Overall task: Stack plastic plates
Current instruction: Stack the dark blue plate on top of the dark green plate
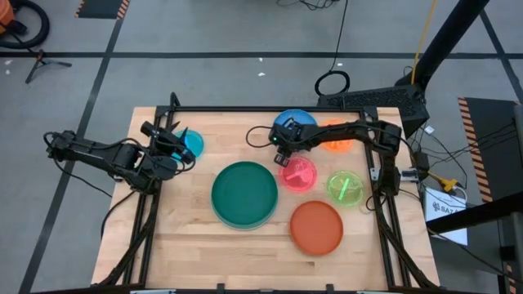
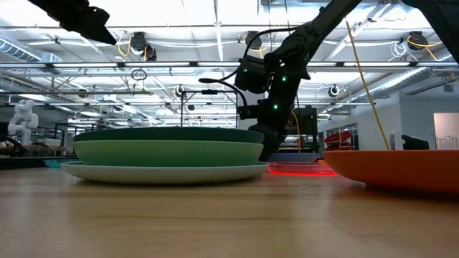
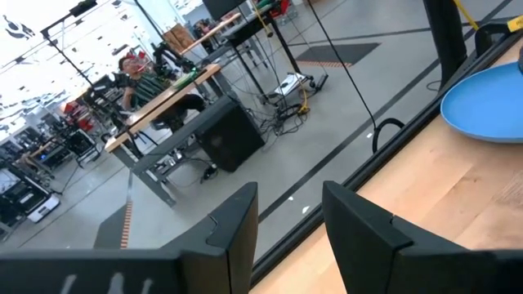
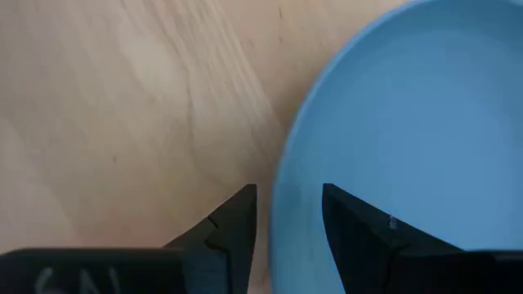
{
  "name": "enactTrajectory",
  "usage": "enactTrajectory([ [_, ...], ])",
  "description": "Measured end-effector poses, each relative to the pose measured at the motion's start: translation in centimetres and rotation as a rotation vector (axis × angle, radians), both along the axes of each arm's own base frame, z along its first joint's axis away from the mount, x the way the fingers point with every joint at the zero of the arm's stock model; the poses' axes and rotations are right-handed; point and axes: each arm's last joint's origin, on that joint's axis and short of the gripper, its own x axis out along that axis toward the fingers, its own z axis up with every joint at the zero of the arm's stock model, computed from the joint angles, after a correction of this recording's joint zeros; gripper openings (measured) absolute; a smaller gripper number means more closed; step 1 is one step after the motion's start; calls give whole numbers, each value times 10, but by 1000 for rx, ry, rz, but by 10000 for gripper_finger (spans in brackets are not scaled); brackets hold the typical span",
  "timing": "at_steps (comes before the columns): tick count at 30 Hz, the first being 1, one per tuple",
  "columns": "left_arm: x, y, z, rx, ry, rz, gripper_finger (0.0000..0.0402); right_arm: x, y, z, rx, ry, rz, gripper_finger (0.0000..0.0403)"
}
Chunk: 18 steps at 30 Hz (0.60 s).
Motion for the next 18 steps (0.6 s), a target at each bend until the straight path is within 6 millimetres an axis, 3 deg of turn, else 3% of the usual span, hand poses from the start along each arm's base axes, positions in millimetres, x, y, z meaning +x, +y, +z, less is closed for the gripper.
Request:
enactTrajectory([
  [5, 0, 0, 0, 0, 0, 0, 145, 0, 0, 1, -1, -6, 0, 105],
  [12, 0, 0, 0, -1, 0, 0, 145, 0, -1, 1, -6, -4, -2, 13],
  [18, 0, 0, 0, -1, -1, 0, 145, 2, 4, 2, -30, 11, 30, 15],
])
